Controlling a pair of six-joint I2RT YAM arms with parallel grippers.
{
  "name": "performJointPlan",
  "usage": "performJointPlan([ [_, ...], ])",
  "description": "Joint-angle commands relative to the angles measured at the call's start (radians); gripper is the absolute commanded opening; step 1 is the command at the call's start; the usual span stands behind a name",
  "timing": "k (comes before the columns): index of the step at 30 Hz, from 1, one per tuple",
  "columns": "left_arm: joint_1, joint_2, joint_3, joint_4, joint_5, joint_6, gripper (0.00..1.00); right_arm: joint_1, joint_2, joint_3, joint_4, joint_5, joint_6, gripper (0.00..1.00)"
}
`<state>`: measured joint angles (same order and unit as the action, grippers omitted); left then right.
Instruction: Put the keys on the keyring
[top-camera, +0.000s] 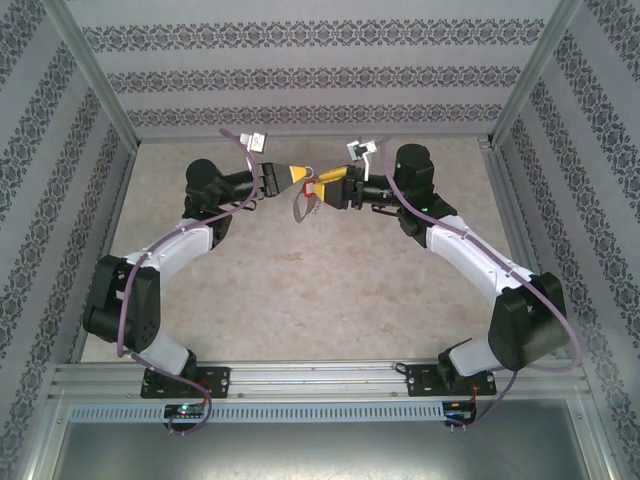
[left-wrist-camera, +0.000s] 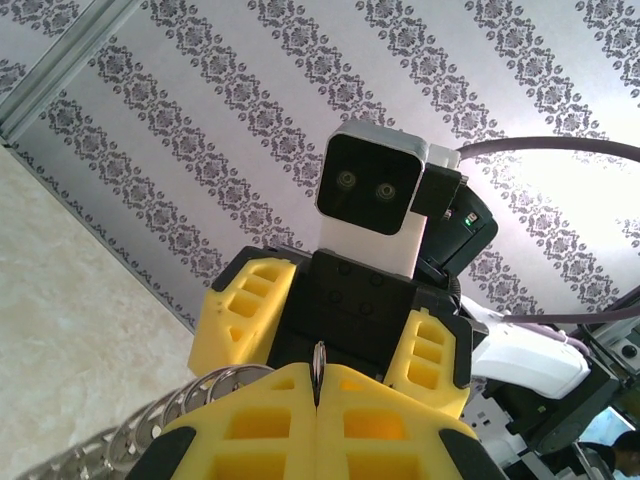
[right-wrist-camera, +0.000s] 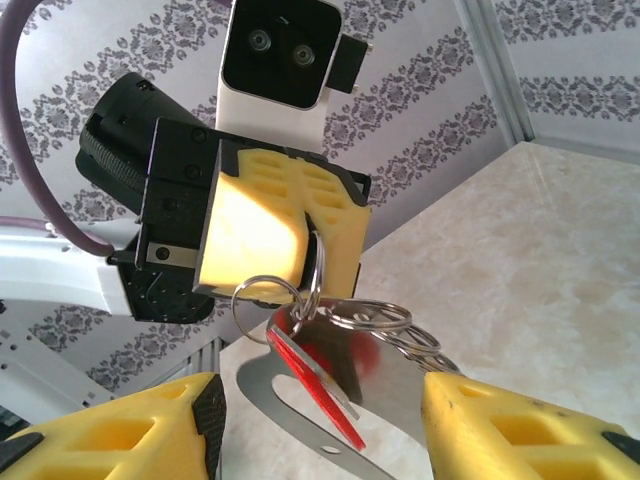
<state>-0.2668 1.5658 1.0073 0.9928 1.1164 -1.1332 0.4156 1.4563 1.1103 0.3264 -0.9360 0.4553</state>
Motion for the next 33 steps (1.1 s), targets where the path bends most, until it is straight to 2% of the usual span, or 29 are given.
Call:
performJointPlan([
  [1,-0.004,-0.036,0.043,0.000,0.018,0.024,0.00,0.020,0.020,0.046,0.037,-0.028,-0.029,0.55],
  [6,-0.004,-0.039,0.041,-0.014,0.015,0.036,0.00,0.026,0.030,0.060,0.039,-0.042,-0.026,0.51],
  [15,-0.004,-0.065,0.051,-0.132,-0.022,0.131,0.00,0.038,0.018,0.039,0.014,-0.068,-0.041,0.23],
  [24,-0.002,-0.108,0.054,-0.225,-0.061,0.218,0.00,0.037,0.012,0.013,0.003,-0.067,-0.044,0.13],
  [27,-0.002,-0.116,0.055,-0.232,-0.062,0.225,0.00,0.037,0.009,0.008,0.004,-0.070,-0.044,0.06],
  [28,-0.004,-0.116,0.055,-0.236,-0.065,0.229,0.00,0.037,0.008,0.007,0.003,-0.072,-0.046,0.01],
  [33,-0.003,-0.121,0.051,-0.240,-0.072,0.234,0.00,0.038,-0.001,-0.008,0.011,-0.076,-0.041,0.00],
])
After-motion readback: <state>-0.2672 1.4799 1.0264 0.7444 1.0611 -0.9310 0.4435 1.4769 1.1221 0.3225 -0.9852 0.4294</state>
